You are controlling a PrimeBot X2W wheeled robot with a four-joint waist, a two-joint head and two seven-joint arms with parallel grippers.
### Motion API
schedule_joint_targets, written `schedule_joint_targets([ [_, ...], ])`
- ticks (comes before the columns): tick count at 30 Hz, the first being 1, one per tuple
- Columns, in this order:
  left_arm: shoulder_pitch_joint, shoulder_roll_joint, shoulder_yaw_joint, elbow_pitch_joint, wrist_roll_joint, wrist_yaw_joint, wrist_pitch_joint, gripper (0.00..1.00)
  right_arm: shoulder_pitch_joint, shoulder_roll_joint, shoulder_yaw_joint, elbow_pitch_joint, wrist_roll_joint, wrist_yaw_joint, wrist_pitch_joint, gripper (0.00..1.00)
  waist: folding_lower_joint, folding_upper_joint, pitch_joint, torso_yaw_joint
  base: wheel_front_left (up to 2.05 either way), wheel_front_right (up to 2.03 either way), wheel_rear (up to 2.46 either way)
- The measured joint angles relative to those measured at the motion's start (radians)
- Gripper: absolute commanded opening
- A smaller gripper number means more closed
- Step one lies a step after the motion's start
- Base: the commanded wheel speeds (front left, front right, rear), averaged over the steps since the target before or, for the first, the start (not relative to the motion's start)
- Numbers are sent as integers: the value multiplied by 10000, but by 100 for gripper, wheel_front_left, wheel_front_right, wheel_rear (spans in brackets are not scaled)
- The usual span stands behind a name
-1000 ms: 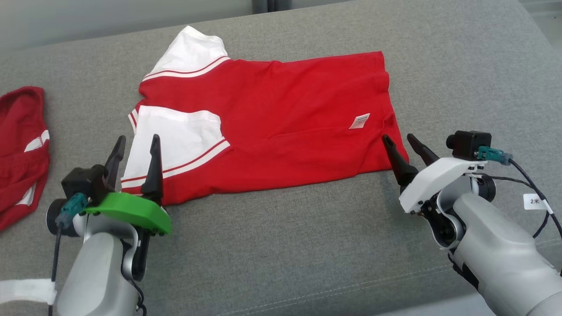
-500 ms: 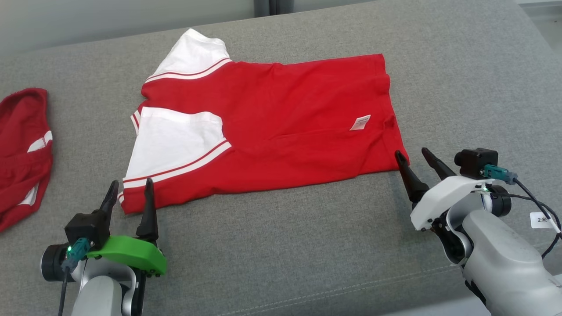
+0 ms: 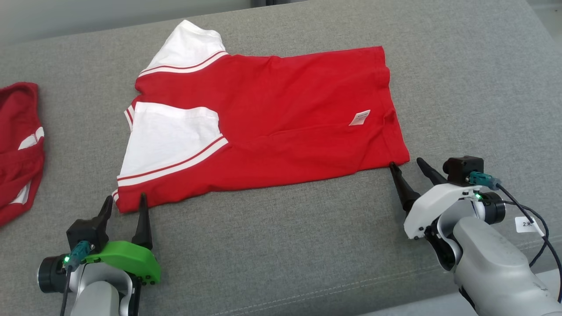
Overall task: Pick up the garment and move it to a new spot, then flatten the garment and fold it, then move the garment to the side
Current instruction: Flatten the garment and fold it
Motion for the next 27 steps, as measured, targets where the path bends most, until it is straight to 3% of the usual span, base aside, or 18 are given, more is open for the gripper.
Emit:
schedule_joint_targets([
  [8,-207,-107,196,633,94,-61,0,100,-194,320,-163,332,-382,0,0,100,0,0,89,-1,0,0,0],
  [9,-210,-121,205,654,113,-92,0,87,-200,353,-178,355,-439,0,0,100,0,0,98,9,0,0,0],
  [10,-221,-130,217,683,127,-121,0,69,-205,376,-207,376,-514,0,0,100,0,0,104,20,0,0,0],
  [11,-256,-138,226,734,127,-127,0,42,-223,380,-226,424,-619,0,0,76,0,0,110,35,0,0,0],
  [12,-311,-144,226,817,127,-132,0,30,-244,380,-267,477,-734,0,0,38,0,0,117,52,0,0,0],
  [14,-416,-169,207,999,134,-150,0,0,-277,441,-364,545,-832,0,0,5,0,0,135,90,0,0,0],
  [15,-454,-182,194,1060,146,-174,0,0,-288,500,-399,577,-865,0,0,0,0,0,145,109,0,0,0],
  [27,-366,-138,278,922,232,-240,0,0,30,598,-750,209,-761,2,0,0,0,0,-68,168,0,0,0],
])
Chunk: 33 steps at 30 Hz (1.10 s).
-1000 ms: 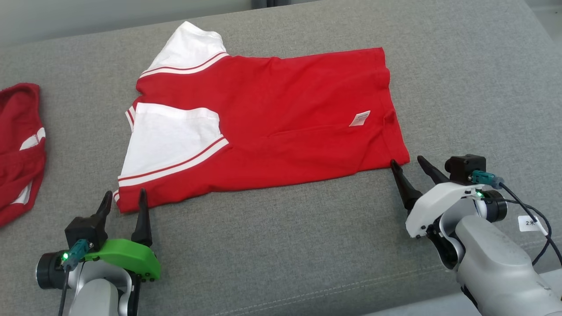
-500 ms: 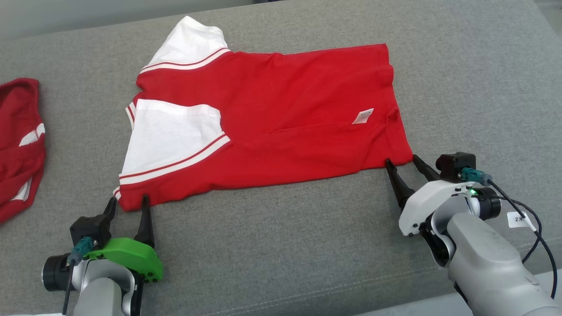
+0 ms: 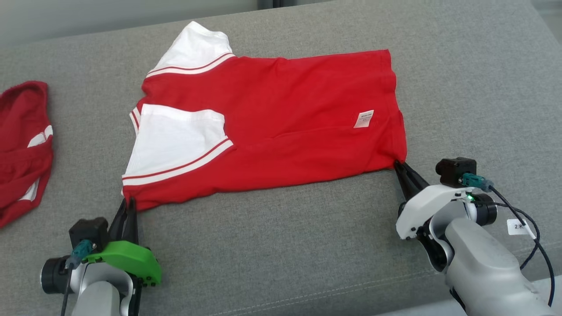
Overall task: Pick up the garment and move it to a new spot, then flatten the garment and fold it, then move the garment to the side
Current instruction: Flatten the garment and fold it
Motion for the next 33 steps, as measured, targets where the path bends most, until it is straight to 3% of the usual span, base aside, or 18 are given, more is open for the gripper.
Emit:
schedule_joint_targets([
  [15,2456,-263,50,-1139,-288,-38,0,0,2247,-1260,359,-1710,1806,8,537,0,0,0,-1341,114,0,0,0],
  [29,3494,-520,-8,-1605,-449,-35,0,0,3636,-1427,-176,-2631,2146,8,1310,0,0,0,-1553,134,0,0,0],
  [30,3493,-525,-4,-1574,-454,-35,0,0,3665,-1398,-245,-2625,2115,8,1308,5,0,0,-1555,135,0,0,0],
  [31,3487,-527,-6,-1526,-458,-27,0,16,3684,-1377,-320,-2600,2059,10,1294,43,0,0,-1559,138,0,0,0],
  [32,3485,-535,-10,-1473,-456,-21,0,78,3689,-1361,-391,-2558,1944,10,1269,91,0,0,-1564,143,0,0,0],
  [33,3478,-543,-8,-1419,-445,-17,0,100,3689,-1344,-439,-2531,1831,10,1248,100,-1,0,-1570,147,0,0,0],
])
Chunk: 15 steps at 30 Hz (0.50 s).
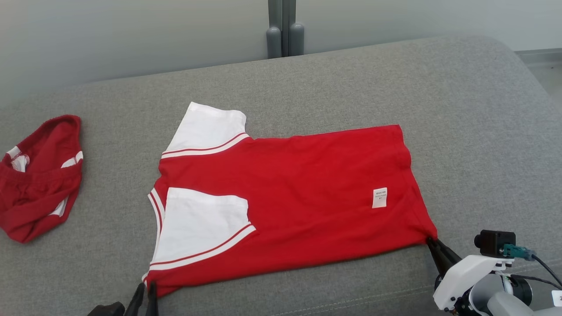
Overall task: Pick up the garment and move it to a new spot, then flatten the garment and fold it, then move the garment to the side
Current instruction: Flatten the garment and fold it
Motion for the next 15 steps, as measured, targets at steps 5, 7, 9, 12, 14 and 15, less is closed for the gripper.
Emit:
schedule_joint_targets([
  [5,-24,-13,117,-201,-65,29,0,100,24,100,-284,-171,-199,-4,-56,100,0,0,-41,50,0,0,0],
  [7,-8,-17,194,-571,-79,31,0,100,66,61,-198,-665,-253,-10,-261,100,0,0,-48,85,0,0,0],
  [9,-2,-17,207,-846,-73,36,0,100,79,67,-232,-869,-244,-8,-414,100,0,0,-49,106,0,0,0],
  [12,19,-29,199,-1684,25,52,0,100,177,-98,-280,-1407,-399,-8,-740,100,0,0,-28,162,0,0,0],
  [14,16,-27,203,-2334,107,58,0,100,204,-105,-380,-1674,-648,-10,-911,100,0,0,-8,194,0,0,0],
  [15,17,-29,171,-2644,136,98,0,100,204,-65,-435,-1824,-761,-8,-984,100,0,0,2,206,0,0,0],
])
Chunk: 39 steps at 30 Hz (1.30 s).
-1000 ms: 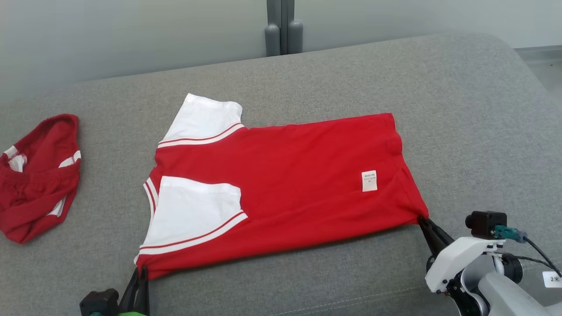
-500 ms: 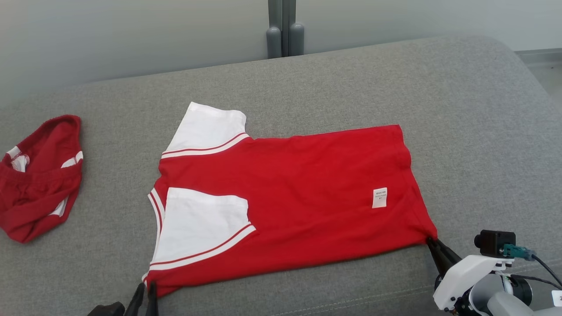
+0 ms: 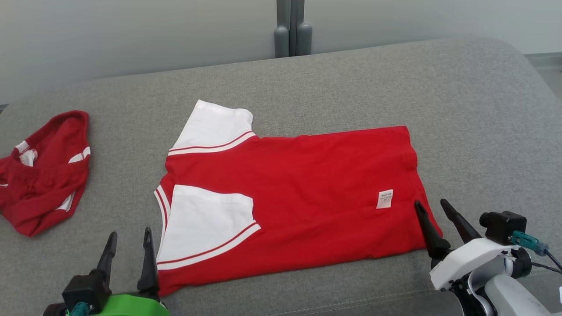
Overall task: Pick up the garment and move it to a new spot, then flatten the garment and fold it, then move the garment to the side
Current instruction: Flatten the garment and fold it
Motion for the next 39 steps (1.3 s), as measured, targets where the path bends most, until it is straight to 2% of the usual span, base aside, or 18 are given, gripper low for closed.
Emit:
schedule_joint_targets([
  [3,-2,2,-148,-773,98,146,-2,100,8,151,-194,-374,-437,0,-150,100,0,0,43,27,0,0,0],
  [7,-150,-2,-491,-1141,410,267,0,100,32,430,-598,-798,-1058,-2,-234,100,0,0,122,63,0,0,0],
  [12,-1155,81,-1022,-1168,957,115,0,100,118,894,-1007,-1346,-1528,-2,-263,100,0,0,254,61,0,0,0],
  [22,-4243,1776,-2036,0,1331,-102,188,100,-430,1463,-855,-1593,-1981,-2,-263,100,0,0,753,-575,0,0,0],
  [32,-7207,3457,-2871,1279,-311,-117,1080,100,-1179,1904,-698,-1747,-1965,-2,-265,100,0,0,1727,-1468,0,0,0],
  [39,-8775,4403,-3645,2525,-1197,-119,1835,100,-1593,2102,-648,-1975,-1956,-2,-265,100,1,0,2584,-2077,0,0,0],
])
